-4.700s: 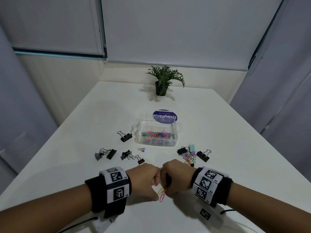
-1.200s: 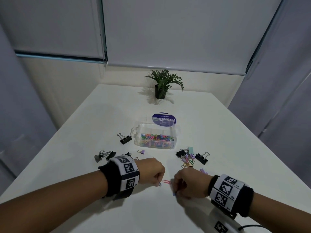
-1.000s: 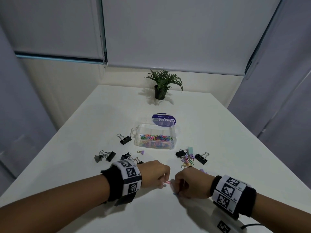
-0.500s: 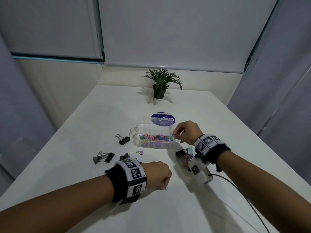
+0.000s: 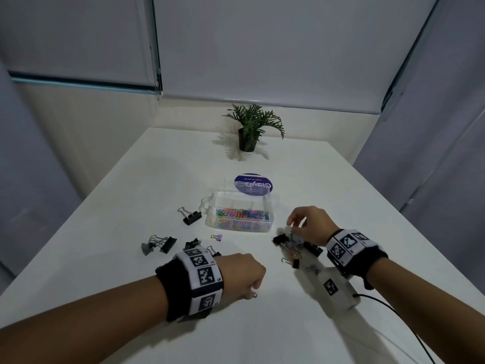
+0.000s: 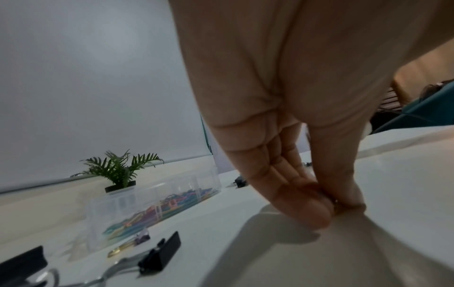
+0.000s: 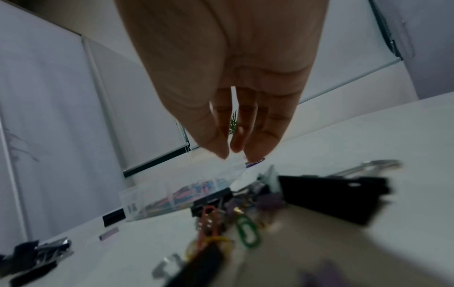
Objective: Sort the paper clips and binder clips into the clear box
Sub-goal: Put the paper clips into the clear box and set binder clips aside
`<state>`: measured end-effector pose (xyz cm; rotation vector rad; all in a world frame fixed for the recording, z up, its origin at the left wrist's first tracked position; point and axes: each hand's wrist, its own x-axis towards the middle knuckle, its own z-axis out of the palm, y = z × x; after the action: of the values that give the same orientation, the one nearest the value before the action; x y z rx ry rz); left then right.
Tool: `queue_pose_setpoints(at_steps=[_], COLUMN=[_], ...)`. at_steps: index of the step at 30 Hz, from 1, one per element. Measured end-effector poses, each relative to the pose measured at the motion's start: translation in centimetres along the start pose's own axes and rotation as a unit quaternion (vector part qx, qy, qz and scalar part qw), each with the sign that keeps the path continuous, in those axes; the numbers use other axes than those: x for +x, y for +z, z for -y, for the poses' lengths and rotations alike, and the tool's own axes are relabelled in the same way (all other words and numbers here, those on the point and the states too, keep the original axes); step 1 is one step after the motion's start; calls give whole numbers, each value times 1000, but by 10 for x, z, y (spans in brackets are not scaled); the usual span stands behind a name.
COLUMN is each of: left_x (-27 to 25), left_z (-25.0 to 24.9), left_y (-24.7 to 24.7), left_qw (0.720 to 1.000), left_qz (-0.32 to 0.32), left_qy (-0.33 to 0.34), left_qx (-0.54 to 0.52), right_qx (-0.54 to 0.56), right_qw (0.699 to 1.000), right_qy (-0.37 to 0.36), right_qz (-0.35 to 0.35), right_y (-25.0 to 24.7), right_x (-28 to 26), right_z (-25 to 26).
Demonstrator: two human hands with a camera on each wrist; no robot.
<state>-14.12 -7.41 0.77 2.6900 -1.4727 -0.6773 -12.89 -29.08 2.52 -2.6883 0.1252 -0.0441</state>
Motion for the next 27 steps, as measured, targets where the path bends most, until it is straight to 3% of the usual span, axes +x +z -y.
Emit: queue_pose_setpoints(at_steps=[3,5,14,19,27], left_x=[1,2,-1,-2,1], left_z=[0,-2,-7,1,12], left_y=[-4,-6,0,6,2], left_qw=[1000,1000,998,1000,1000], left_qz=[3,10,11,7,0], left_qy=[12,18,7,-13,18], left_qx=[-16,-6,61,-6,23], right_qx=[-37,-51,-61,-48,82], right_qw=[996,994,994,995,995], right_qy=[12,17,-11,-19,34], right_qz=[81,98,86,83,37], right_y=[-2,0,14,12,-4], right_x=[-15,-20,-21,-22,-13], right_z=[-5,-5,2,-3,-15])
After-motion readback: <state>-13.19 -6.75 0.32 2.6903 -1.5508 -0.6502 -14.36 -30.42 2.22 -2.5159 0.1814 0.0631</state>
